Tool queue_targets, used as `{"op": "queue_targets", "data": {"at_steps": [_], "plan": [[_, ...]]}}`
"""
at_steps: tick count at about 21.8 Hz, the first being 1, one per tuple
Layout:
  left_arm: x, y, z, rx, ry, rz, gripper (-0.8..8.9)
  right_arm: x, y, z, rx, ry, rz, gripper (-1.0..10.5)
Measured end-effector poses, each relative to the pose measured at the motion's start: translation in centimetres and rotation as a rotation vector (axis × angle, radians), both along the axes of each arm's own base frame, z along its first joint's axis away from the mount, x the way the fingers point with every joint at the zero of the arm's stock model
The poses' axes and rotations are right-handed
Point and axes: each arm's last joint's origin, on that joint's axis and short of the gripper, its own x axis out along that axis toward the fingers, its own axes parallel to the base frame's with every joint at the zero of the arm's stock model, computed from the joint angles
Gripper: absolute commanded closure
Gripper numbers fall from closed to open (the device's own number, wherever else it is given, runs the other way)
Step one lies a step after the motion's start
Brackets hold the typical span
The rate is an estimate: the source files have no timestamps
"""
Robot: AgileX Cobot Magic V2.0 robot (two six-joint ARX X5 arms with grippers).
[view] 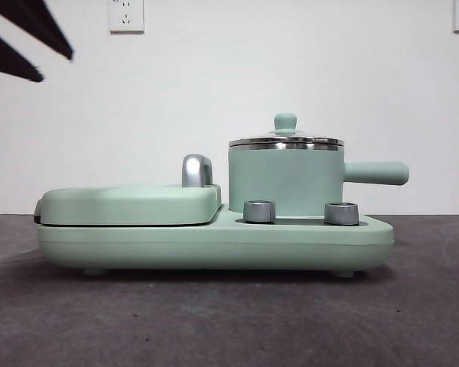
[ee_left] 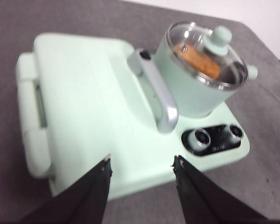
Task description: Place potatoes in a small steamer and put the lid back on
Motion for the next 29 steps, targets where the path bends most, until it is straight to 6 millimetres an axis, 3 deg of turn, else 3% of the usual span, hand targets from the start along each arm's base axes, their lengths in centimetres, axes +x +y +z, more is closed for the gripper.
{"op": "queue_targets", "data": {"at_steps": [7, 13, 14, 15, 29], "plan": [[-3.1, 1.3, -0.4, 0.013, 0.067, 0.006, 5.95, 2.8, 1.5, -0.5, 0.056, 0.017, 0.071, 6.6], [-4.0, 1.6, -0.7, 0.027, 0.107, 0.008, 6.18, 2.8, 1.5, -0.6, 0.054, 0.022, 0.07, 6.8], [-4.1, 1.6, -0.6, 0.024, 0.101, 0.007, 7.09, 2.8, 1.5, -0.6, 0.054, 0.022, 0.07, 7.5], [-4.2, 1.7, -0.6, 0.021, 0.092, 0.005, 8.21, 2.8, 1.5, -0.6, 0.055, 0.022, 0.07, 9.5], [-4.5, 1.8, -0.2, 0.004, 0.063, 0.0, 8.07, 2.9, 1.6, -0.4, 0.067, 0.0, 0.075, 9.3]]}}
